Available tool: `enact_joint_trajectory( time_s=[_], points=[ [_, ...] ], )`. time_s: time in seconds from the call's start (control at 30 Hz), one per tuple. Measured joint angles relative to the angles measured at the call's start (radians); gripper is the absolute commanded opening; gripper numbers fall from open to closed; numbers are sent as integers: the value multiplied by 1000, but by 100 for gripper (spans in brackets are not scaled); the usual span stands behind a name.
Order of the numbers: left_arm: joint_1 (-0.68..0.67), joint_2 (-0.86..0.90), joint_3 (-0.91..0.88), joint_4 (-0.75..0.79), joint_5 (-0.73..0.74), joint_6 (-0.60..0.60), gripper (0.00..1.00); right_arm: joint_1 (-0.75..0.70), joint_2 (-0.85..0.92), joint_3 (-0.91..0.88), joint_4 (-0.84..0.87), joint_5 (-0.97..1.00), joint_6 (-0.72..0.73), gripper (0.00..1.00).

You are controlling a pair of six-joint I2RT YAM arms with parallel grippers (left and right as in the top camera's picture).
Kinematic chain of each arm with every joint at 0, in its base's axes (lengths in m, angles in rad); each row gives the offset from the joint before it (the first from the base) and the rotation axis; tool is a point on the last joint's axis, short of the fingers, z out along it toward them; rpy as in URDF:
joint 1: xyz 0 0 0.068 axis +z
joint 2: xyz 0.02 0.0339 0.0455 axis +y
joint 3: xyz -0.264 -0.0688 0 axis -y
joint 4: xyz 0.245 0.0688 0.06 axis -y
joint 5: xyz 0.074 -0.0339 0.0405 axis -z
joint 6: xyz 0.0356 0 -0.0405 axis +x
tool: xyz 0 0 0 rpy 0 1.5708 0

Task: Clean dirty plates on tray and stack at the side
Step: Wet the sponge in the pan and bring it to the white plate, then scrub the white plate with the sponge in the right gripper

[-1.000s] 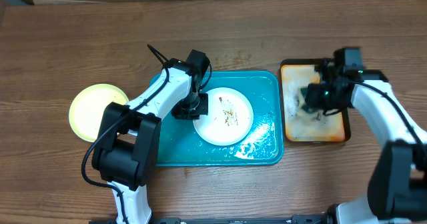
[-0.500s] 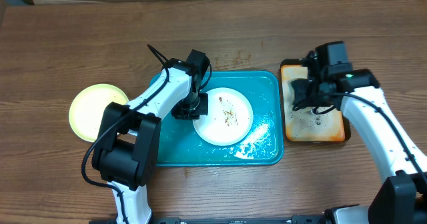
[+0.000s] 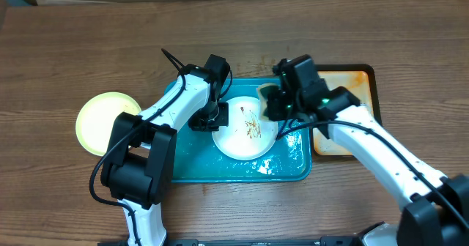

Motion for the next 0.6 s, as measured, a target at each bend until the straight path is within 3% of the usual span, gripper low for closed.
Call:
enact_joint_trajectory(
  time_s=[0.6],
  points=[
    [0,0,0,0,3,0,4,111,307,0,315,-155,129,4]
  ],
)
